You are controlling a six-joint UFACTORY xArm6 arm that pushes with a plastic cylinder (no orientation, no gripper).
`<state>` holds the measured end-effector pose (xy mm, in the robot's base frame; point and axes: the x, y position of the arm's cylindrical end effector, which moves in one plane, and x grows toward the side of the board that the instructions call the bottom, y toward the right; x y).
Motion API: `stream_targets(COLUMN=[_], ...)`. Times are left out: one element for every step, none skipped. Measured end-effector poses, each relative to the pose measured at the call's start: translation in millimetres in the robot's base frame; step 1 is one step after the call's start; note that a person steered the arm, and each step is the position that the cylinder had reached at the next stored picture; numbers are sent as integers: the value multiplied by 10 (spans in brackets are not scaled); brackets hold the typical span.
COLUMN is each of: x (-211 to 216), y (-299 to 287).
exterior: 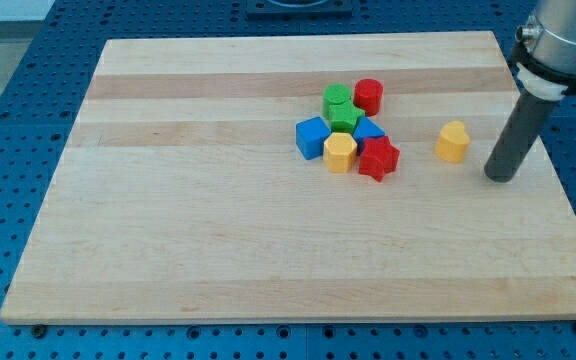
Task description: Push yellow heart slightly toward top
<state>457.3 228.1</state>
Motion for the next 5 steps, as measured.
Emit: stream_targets(x=[-164,-345,-205,17,24], y=[-17,-119,-264,-367,-428])
